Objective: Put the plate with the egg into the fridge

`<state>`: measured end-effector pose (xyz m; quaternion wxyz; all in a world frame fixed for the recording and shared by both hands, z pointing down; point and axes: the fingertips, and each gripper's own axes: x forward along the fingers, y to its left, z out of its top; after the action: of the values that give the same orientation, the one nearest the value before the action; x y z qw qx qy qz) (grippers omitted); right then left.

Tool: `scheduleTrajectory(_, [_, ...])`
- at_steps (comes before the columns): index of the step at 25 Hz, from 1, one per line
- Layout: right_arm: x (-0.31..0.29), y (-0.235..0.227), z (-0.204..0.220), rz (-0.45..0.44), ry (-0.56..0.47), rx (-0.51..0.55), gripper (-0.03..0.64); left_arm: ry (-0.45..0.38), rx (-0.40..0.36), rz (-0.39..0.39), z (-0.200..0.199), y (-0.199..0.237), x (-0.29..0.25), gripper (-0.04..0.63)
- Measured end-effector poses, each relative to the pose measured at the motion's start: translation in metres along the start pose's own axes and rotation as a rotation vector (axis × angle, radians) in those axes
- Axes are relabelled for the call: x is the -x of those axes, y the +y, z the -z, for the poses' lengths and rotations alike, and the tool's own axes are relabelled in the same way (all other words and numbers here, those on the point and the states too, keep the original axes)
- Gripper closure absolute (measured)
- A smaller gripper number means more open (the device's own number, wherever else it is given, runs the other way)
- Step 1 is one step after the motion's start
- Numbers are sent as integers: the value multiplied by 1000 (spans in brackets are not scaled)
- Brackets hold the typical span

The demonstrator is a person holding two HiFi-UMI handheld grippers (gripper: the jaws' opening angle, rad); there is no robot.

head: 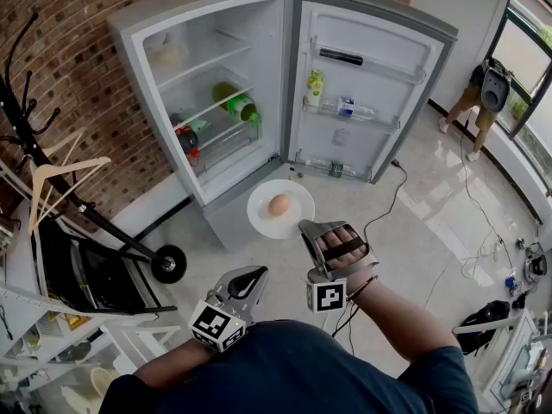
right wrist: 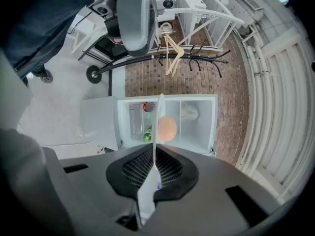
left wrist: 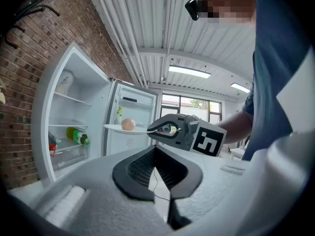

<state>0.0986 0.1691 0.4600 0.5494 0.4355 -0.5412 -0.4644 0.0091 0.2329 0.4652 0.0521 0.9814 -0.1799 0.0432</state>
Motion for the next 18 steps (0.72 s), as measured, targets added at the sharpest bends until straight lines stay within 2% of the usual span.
scheduleTrajectory(7, [-2,10,11,-8,14,-16,595,5,-4,-8,2,-4,-7,591])
scheduleTrajectory(10, [0,2,10,23,-10,-5,595,8,-5,-14,4,-8,-10,591])
scheduleTrajectory(18, [-6,7,14,25,-55,-13,597,12,3,-57,14,-16,-17,591])
